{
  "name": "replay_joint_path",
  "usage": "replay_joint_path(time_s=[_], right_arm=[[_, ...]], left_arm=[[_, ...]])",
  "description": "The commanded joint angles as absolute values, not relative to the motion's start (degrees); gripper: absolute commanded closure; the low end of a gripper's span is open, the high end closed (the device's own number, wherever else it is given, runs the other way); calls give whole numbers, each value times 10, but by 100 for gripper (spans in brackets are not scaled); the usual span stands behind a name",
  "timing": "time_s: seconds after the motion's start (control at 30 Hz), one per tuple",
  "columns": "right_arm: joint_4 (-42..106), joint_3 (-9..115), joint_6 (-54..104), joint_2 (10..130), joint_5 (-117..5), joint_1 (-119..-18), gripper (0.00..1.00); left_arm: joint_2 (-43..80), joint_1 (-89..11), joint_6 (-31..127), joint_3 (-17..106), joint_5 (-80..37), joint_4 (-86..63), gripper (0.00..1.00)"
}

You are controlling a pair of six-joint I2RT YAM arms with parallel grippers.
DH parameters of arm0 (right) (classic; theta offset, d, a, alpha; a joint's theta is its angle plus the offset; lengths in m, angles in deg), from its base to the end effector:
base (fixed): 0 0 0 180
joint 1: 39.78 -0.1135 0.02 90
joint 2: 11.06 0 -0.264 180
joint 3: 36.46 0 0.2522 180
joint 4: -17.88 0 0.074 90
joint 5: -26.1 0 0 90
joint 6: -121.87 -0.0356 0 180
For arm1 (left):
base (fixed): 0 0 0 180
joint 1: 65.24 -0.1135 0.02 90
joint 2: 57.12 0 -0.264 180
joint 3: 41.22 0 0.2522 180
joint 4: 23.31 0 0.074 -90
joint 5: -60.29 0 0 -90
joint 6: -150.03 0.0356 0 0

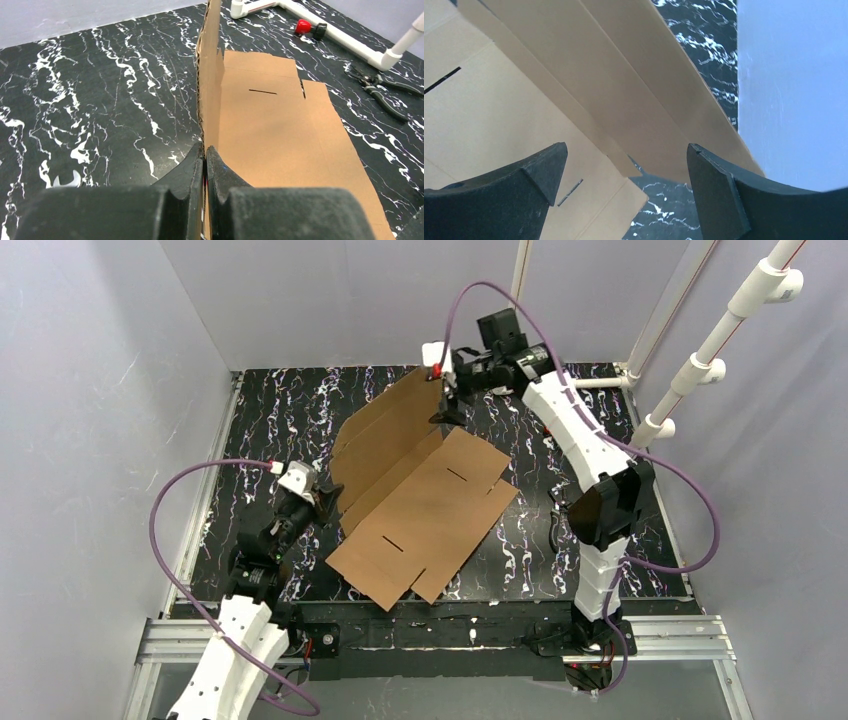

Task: Fold the paper box
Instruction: Fold the paper box at the center of the board.

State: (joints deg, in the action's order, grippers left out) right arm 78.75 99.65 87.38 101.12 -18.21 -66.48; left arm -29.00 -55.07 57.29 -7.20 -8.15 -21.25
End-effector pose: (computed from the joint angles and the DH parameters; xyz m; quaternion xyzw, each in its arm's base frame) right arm 0.3720 0.2156 0.4008 -0.6727 0.5073 0.2340 0.4851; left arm 0.1403 -0.0385 0.2710 0.1798 0.6607 -0.2076 0.6986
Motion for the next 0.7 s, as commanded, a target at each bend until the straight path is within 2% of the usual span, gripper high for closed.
replay_joint_path(time_s=[0.0, 0.47, 0.5, 0.53, 0.67], right_arm=[[849, 1041, 975, 987, -232, -701, 1], [879, 1079, 1018, 958, -270, -770, 2], [872, 1070, 1019, 968, -286, -781, 12], [871, 1064, 1020, 971, -289, -784, 18], [874, 1058, 1027, 974, -292, -794, 36]], left_arm=[[-260, -552, 612, -29, -23, -218, 100], [-170, -524, 734, 46, -2, -145, 100], [-160, -519, 751, 59, -11, -120, 100], [-159, -518, 758, 63, -13, -116, 100], [-165, -517, 758, 61, -14, -116, 100]])
